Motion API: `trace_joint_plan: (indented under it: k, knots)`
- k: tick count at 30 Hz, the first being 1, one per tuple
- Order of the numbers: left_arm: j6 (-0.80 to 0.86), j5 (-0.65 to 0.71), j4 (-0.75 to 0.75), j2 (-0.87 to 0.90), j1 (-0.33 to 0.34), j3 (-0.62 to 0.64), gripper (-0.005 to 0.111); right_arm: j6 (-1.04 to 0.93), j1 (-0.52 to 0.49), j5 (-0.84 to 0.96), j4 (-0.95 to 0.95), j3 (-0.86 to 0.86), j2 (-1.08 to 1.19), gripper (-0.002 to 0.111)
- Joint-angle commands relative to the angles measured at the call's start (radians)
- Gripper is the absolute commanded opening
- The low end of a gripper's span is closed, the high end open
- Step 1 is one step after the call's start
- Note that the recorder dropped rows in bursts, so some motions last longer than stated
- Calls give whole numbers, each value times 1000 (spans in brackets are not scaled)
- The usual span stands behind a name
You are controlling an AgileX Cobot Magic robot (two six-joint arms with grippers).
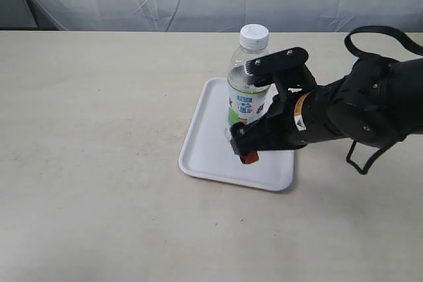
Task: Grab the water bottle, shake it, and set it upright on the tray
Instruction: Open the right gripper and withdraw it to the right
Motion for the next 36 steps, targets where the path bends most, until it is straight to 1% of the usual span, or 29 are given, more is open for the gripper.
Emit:
trace_joint_plan:
  k: [1, 5, 7, 8, 10, 13, 14, 15, 18, 25, 29, 33, 36]
  knots:
    - [-7, -13, -4, -4, 1, 2, 0, -43, 79, 180, -16, -4, -27, 104]
    - [-7, -13, -4, -4, 1, 2, 0, -45, 141, 355, 14, -4, -59, 104]
    - [-7, -13, -4, -4, 1, 2, 0, -45, 148, 433, 51, -4, -86, 98]
    - [-7, -13, -4, -4, 1, 2, 0, -45, 148, 467, 70, -4, -105, 91]
    - [-7, -13, -4, -4, 1, 2, 0, -45, 148, 533, 82, -4, -150, 71]
    - [-7, -13, -4, -4, 1, 2, 0, -34, 148, 624, 91, -4, -238, 22]
    - [-7, -13, -4, -4, 1, 2, 0, -12, 148, 656, 91, -4, -271, 2]
    - [-7, -13, -4, -4, 1, 2, 0, 17, 148, 687, 97, -4, -305, 1]
    - [-7, -13, -4, -4, 1, 2, 0, 19, 148, 777, 141, -4, -404, 2]
    - [-7, -13, -4, -4, 1, 2, 0, 19, 148, 947, 351, -4, -571, 2]
    - [-7, -13, -4, -4, 1, 2, 0, 19, 148, 941, 398, -4, -615, 2]
    - [-7, -13, -4, -4, 1, 2, 0, 13, 148, 930, 378, -4, -624, 2]
    - [-7, -13, -4, -4, 1, 2, 0, 13, 146, 823, 345, 1, -666, 2]
